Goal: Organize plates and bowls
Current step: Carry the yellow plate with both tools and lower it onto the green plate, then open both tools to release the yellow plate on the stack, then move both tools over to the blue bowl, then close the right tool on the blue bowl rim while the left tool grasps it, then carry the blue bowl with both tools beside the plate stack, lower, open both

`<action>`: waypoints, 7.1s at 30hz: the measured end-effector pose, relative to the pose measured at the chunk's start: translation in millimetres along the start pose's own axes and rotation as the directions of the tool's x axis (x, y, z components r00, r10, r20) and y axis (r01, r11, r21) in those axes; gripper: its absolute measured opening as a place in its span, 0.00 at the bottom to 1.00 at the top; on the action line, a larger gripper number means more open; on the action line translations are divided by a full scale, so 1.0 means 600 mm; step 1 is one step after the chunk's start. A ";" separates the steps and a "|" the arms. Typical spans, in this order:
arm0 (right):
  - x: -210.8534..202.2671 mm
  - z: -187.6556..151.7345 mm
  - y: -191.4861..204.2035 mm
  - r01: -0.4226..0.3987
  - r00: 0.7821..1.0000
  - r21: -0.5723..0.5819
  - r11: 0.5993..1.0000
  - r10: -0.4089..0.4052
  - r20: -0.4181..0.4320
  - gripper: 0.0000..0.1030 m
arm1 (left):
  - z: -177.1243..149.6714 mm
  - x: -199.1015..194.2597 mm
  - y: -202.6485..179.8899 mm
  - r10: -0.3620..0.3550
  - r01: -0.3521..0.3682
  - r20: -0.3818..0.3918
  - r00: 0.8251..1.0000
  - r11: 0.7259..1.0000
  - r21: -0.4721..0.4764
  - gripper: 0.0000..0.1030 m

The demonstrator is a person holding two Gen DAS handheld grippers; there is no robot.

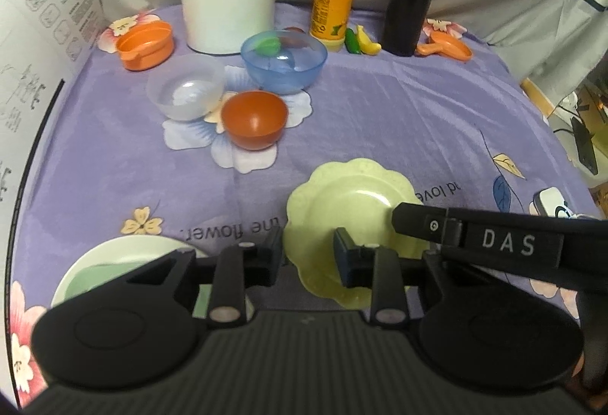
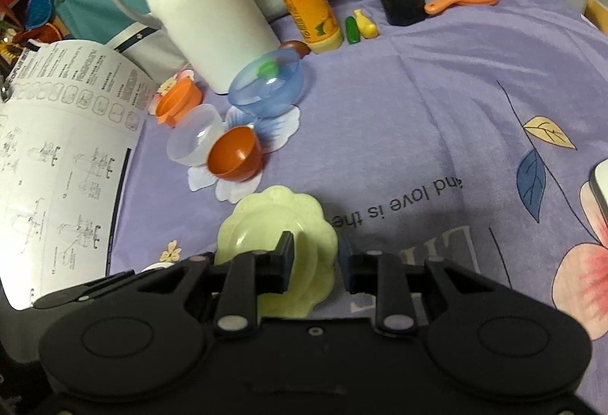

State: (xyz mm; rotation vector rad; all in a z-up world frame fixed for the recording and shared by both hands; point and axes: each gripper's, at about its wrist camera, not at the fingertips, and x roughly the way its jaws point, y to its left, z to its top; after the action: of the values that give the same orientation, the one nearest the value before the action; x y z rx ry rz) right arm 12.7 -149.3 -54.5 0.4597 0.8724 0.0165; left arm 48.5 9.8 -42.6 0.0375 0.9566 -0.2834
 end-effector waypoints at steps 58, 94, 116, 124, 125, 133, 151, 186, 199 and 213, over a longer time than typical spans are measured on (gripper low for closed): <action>0.072 -0.115 0.252 -0.101 0.973 -0.252 0.962 0.042 -0.227 0.43 | -0.135 -0.089 0.233 0.102 -0.109 -0.043 0.994 0.975 -0.193 0.45; 0.004 -0.081 0.185 -0.053 0.994 -0.184 0.982 0.035 -0.102 1.00 | -0.111 -0.118 0.187 0.155 -0.152 0.006 0.988 0.974 -0.169 1.00; 0.012 -0.012 0.065 0.006 0.999 0.024 1.000 -0.005 -0.040 1.00 | -0.014 -0.061 0.139 0.170 -0.166 0.051 0.984 0.983 -0.075 1.00; 0.032 0.045 0.005 0.049 0.999 0.099 0.994 -0.047 -0.014 1.00 | 0.061 -0.014 0.126 0.169 -0.168 0.082 0.982 0.985 -0.027 1.00; 0.037 0.054 0.000 0.053 0.999 0.107 0.993 -0.052 -0.014 1.00 | 0.071 -0.009 0.127 0.169 -0.168 0.089 0.982 0.986 -0.024 1.00; 0.080 0.129 -0.019 0.062 0.998 0.133 0.989 -0.063 -0.001 1.00 | 0.167 0.047 0.127 0.149 -0.146 0.150 0.977 0.989 -0.028 1.00; 0.228 0.290 -0.028 0.047 0.999 0.189 0.981 -0.047 -0.005 0.89 | 0.304 0.212 0.090 0.118 -0.133 0.128 0.985 0.984 0.115 0.77; 0.135 0.224 -0.024 0.001 1.000 0.185 0.983 -0.005 0.020 0.17 | 0.234 0.142 -0.011 0.013 -0.015 0.016 1.000 0.995 0.101 0.20; 0.013 0.119 -0.030 -0.011 1.000 0.147 0.989 0.011 -0.004 0.17 | 0.124 0.023 -0.037 -0.029 0.028 0.018 0.999 0.996 0.087 0.20; -0.031 0.005 -0.027 0.005 0.997 0.096 0.995 0.002 -0.071 0.18 | -0.006 -0.011 -0.022 -0.047 0.048 -0.070 0.996 0.999 0.021 0.21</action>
State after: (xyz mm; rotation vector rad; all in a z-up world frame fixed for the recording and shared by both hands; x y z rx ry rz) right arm -0.2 -168.5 -45.6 0.5510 0.9461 -0.0109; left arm 38.5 -0.5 -38.0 0.0455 1.0241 -0.3387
